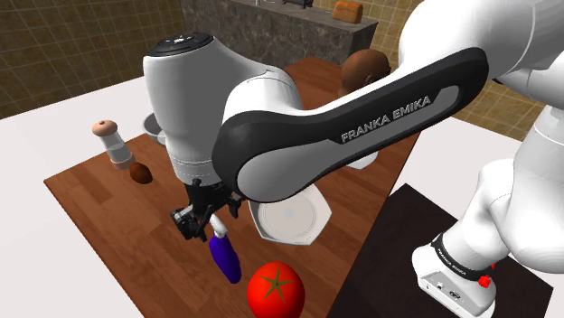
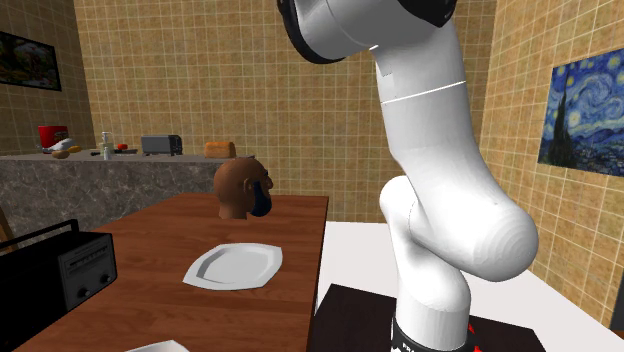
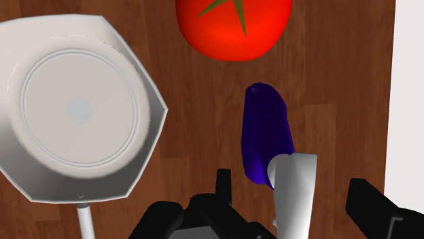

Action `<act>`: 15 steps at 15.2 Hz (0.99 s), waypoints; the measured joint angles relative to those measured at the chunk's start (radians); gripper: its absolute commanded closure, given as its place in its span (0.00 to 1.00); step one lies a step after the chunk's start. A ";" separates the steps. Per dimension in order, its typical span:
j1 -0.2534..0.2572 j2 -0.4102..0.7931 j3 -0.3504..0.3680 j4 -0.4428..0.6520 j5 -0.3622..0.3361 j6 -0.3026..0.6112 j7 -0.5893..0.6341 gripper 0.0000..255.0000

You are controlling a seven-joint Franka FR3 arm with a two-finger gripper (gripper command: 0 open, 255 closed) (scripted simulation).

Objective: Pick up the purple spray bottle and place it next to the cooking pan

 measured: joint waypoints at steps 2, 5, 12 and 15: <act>0.000 0.000 0.000 0.000 0.000 0.000 0.000 0.00; -0.001 -0.007 0.001 0.008 0.003 -0.014 -0.002 0.00; -0.002 -0.025 0.003 0.094 0.012 -0.116 -0.008 0.00; -0.002 -0.024 0.003 0.096 0.011 -0.119 -0.008 0.00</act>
